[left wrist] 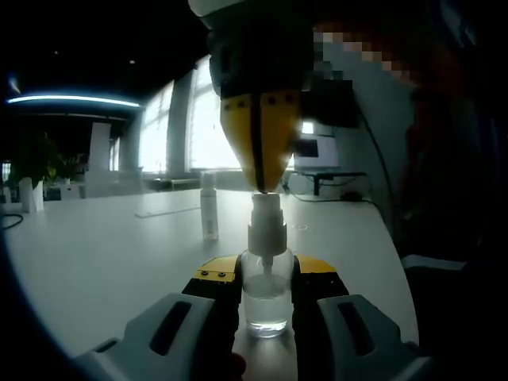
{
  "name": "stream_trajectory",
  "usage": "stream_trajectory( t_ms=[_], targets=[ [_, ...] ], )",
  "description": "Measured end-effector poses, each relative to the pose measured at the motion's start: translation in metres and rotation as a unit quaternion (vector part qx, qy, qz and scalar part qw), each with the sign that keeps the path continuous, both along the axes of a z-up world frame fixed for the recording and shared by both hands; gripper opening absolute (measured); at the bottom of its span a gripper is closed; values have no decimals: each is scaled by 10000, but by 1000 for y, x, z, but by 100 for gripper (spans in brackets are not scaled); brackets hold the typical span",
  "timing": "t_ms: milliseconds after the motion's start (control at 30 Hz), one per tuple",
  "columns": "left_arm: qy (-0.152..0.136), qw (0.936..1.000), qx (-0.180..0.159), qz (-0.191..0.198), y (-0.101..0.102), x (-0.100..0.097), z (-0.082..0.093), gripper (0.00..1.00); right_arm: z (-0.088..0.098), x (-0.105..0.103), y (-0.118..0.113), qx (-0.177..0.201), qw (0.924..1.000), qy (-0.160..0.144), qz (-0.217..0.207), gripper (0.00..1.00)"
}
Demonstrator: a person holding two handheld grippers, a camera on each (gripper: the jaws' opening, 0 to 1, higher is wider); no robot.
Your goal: Clamp pump bottle remove cover press pump head put on cover
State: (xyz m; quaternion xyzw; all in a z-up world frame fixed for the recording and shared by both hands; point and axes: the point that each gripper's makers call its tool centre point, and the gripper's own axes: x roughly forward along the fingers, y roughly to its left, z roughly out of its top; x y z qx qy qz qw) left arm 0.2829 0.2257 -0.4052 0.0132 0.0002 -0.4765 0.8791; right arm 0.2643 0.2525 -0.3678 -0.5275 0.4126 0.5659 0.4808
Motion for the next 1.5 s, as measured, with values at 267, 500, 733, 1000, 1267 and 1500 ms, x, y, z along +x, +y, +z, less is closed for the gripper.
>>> stream_trajectory(
  t_ms=[267, 500, 733, 1000, 1267, 1500],
  targets=[
    [-3, 10000, -1, -3, 0, 0, 0, 15, 4, -1, 0, 42, 9999, -36, 125, 0],
    [-11, 10000, 2, -5, 0, 0, 0, 15, 6, 0, 0, -19, 9999, -51, 111, 0],
    [-11, 10000, 3, -7, 1, 1, 1, 15, 6, 0, 1, -66, 9998, -80, 177, 0],
    [-13, 10000, 6, -5, 1, 1, 0, 15, 6, 0, 2, -57, 9999, -67, 144, 0],
    [-8, 10000, 2, -6, 0, 0, 0, 15, 5, 0, 2, -25, 9999, -54, 115, 0],
    [-6, 10000, 0, -5, 0, 1, -1, 15, 5, 0, 1, -1, 9999, -35, 114, 0]
  ],
)
